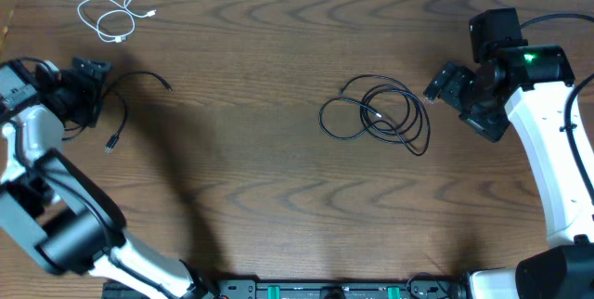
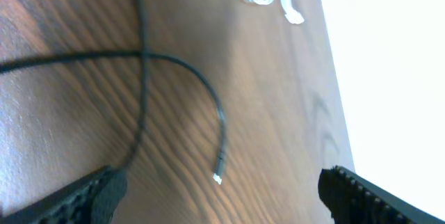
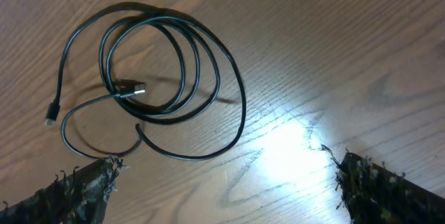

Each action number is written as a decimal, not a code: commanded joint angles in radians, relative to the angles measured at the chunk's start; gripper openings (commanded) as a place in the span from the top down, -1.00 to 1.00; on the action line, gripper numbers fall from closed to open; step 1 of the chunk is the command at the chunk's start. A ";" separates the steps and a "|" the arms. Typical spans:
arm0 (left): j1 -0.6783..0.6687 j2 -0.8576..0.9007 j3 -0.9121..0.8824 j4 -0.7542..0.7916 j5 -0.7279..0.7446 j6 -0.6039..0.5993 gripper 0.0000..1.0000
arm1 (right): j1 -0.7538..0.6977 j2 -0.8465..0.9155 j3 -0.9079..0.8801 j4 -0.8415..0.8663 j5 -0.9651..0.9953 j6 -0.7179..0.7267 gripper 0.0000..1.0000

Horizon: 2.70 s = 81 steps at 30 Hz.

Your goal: Untangle cables

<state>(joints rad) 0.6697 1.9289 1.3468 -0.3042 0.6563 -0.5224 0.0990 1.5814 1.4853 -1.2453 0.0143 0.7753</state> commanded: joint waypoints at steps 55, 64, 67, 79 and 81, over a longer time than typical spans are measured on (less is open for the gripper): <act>-0.879 -0.360 -0.011 -0.706 -0.359 0.211 -0.90 | 0.255 -0.031 -0.520 0.590 0.019 -0.468 0.98; -0.879 -0.360 -0.011 -0.705 -0.358 0.211 -0.90 | 0.255 -0.198 -0.070 0.489 -0.095 -0.453 0.97; -0.879 -0.360 -0.014 -0.705 -0.354 0.211 -0.90 | 0.255 -0.250 0.046 0.576 -0.094 -0.454 0.97; -0.879 -0.360 -0.015 -0.702 -0.353 0.211 -0.90 | 0.255 -0.294 0.083 0.818 -0.093 -0.267 0.97; -0.879 -0.360 -0.015 -0.701 -0.349 0.211 -0.90 | 0.255 -0.276 0.083 0.789 -0.092 -0.266 0.97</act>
<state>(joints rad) -0.2066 1.5597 1.3426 -1.0058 0.3084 -0.3233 0.3523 1.2804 1.5749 -0.4419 -0.0746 0.4679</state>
